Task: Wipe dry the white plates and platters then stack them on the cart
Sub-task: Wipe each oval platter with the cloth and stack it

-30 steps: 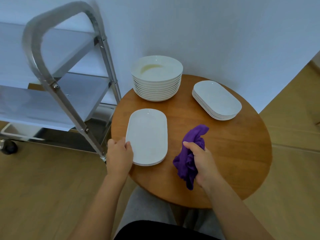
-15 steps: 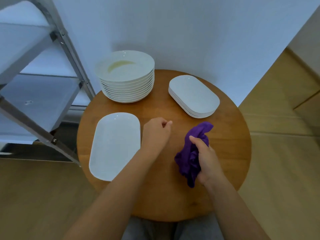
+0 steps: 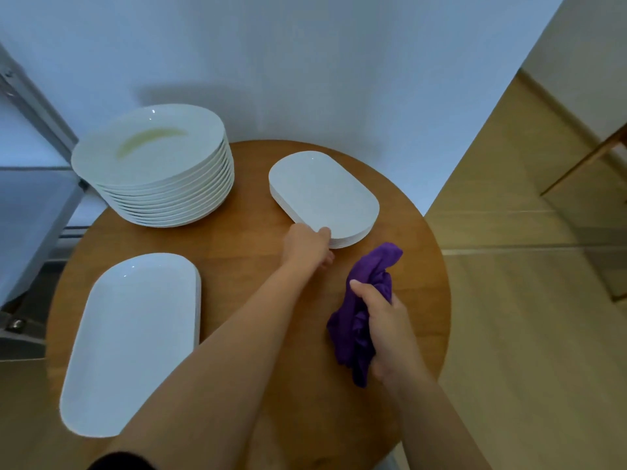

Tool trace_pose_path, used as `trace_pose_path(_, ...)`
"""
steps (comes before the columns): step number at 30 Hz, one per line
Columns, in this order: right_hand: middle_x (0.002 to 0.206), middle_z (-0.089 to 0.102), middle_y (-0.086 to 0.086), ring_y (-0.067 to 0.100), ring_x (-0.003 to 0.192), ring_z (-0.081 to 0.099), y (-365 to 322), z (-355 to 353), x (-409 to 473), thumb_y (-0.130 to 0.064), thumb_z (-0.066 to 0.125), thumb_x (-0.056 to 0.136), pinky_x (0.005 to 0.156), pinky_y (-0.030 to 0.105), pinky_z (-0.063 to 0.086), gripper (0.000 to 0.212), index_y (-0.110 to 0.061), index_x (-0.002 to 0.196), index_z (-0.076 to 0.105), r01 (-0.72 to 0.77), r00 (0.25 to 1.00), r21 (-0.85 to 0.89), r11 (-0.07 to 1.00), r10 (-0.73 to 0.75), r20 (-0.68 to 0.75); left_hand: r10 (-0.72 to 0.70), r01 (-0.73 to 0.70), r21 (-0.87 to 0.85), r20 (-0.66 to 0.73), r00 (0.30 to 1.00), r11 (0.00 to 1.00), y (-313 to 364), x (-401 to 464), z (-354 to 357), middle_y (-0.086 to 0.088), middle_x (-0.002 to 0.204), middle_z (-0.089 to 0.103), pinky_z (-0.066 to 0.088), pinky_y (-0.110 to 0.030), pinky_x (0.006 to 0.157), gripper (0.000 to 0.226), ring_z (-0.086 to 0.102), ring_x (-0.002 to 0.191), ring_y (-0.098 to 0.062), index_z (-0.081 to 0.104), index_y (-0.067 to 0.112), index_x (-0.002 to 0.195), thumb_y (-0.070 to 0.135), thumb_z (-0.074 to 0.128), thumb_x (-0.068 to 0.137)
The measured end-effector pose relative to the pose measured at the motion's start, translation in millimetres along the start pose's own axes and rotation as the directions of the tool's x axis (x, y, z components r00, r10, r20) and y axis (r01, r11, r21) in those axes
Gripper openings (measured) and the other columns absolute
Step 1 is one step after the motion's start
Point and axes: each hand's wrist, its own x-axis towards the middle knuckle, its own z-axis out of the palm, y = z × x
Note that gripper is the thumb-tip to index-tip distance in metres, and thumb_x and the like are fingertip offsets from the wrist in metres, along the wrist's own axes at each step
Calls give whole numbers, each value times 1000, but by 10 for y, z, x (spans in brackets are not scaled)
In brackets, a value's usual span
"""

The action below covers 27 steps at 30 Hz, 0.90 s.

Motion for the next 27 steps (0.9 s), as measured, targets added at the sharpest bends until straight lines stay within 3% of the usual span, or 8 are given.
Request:
trace_pose_path(2, 73, 58, 9, 26, 71, 57, 2, -15, -4, -23, 69, 82, 72, 41, 51, 9, -17, 88, 65, -3, 1000, 8, 1000, 3, -3, -54, 53, -84, -10, 998, 995, 16, -11, 0, -3, 45, 59, 49, -25, 45, 19, 54, 41, -14, 57, 0, 82, 16, 49, 88)
trace_pose_path(5, 69, 61, 5, 24, 70, 61, 21, -48, -51, -25, 70, 81, 70, 39, 52, 12, -18, 90, 65, -10, 1000, 15, 1000, 10, -7, -97, 92, -179, -23, 995, 980, 43, -84, -27, -7, 61, 61, 44, -18, 37, 17, 56, 44, -11, 56, 2, 94, 16, 47, 92)
trace_pose_path(8, 69, 64, 1, 20, 71, 64, 36, -73, -115, -26, 70, 81, 66, 34, 53, 14, -20, 93, 65, -10, 1000, 18, 1000, 10, -10, -131, 122, -231, -25, 991, 965, 88, -195, -95, -9, 73, 65, 47, -19, 38, 17, 62, 56, -14, 56, 5, 98, 19, 47, 95)
trace_pose_path(11, 76, 66, 3, 24, 78, 65, 26, -59, -197, -31, 70, 81, 76, 40, 55, 21, -22, 99, 65, -12, 1000, 31, 999, 13, -24, -144, 140, -321, 11, 990, 937, 78, -394, -235, -10, 81, 65, 52, -23, 45, 10, 65, 64, -16, 52, 9, 98, 16, 46, 96)
trace_pose_path(17, 76, 69, 0, 20, 76, 67, -10, -13, -404, -44, 75, 70, 70, 35, 54, 36, -25, 98, 63, 110, 992, 111, 988, -103, -69, 12, 17, -328, 88, 996, 945, -333, -1092, -557, -9, 77, 68, 50, -21, 45, 18, 64, 51, -10, 62, 7, 90, 13, 46, 96)
trace_pose_path(20, 84, 73, -2, 17, 77, 70, 20, 33, -540, -24, 75, 76, 65, 29, 54, 25, -24, 99, 64, 149, 988, 174, 974, -139, -67, 86, -50, -328, 97, 992, 943, -533, -1500, -685, -1, 68, 70, 49, -21, 47, 20, 64, 53, -11, 65, 14, 87, 17, 48, 96)
trace_pose_path(23, 77, 74, 0, 16, 67, 71, 64, 41, -701, 2, 61, 81, 53, 27, 54, 23, -16, 95, 64, 88, 996, 282, 955, -84, -29, 114, -69, -305, 131, 985, 950, -665, -1865, -828, 5, 71, 72, 50, -20, 48, 19, 66, 54, -12, 68, 17, 87, 28, 53, 94)
trace_pose_path(27, 77, 73, 6, 21, 64, 70, 70, -51, -899, 3, 54, 79, 50, 27, 53, 25, -9, 99, 62, -59, 996, 315, 947, 36, 78, 62, -44, -187, 92, 994, 981, -759, -2076, -1075, 10, 77, 72, 54, -19, 53, 42, 70, 65, -10, 68, 22, 86, 59, 54, 73)
